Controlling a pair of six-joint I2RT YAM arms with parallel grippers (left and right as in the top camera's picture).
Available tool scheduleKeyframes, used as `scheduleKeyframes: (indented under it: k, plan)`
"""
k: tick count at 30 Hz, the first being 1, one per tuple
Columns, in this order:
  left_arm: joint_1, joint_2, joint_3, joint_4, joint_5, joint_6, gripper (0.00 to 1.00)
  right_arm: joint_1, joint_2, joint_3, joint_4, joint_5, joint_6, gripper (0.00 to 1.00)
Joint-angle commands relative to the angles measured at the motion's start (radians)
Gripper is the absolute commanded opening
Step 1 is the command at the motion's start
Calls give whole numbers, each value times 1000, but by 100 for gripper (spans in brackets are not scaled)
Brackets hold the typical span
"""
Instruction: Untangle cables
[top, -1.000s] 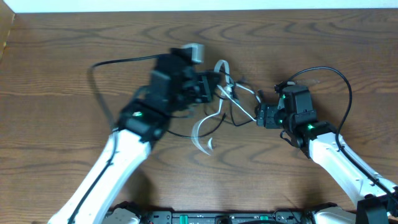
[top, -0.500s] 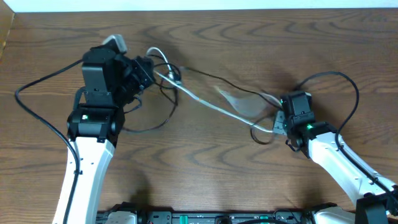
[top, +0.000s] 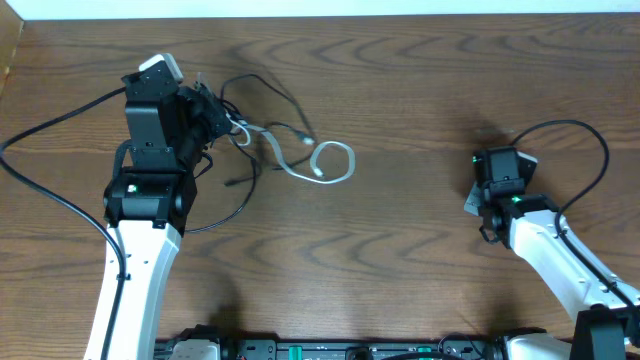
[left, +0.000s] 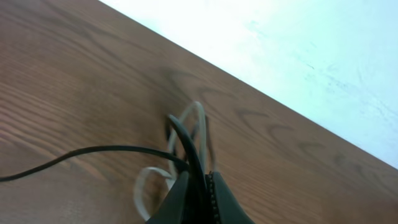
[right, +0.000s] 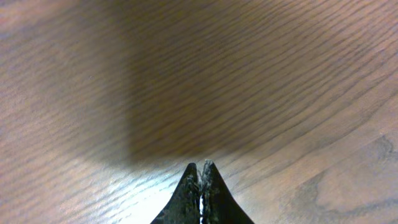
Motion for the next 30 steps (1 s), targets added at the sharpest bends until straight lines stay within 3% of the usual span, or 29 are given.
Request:
scheduleKeyframes:
  k: [1,2,4,6,8,12,16,25,30]
  plan:
    - [-14,-4,8,16,269,-11,8,-19,6,-4,92,-190,-48,11]
    - [-22,3,8,25,353,-11,8,-18,6,-5,119,-250,-71,21]
    - [-63,32,8,59,597,-10,8,-18,6,-5,249,-557,-186,48]
    - [-108,63,8,84,727,-6,8,-18,6,-4,372,-850,-253,63]
    - [-149,90,8,92,776,32,8,-18,6,-4,490,-1069,-254,70]
    - [-234,151,8,93,774,48,8,4,6,-4,619,-1256,-249,73]
    - [-318,182,8,119,774,55,8,62,6,-4,626,-1252,-250,79]
    - [-393,183,8,127,723,55,8,117,6,-4,695,-1239,-202,80]
    - [-410,183,8,114,711,31,7,120,6,-4,698,-1179,-196,72]
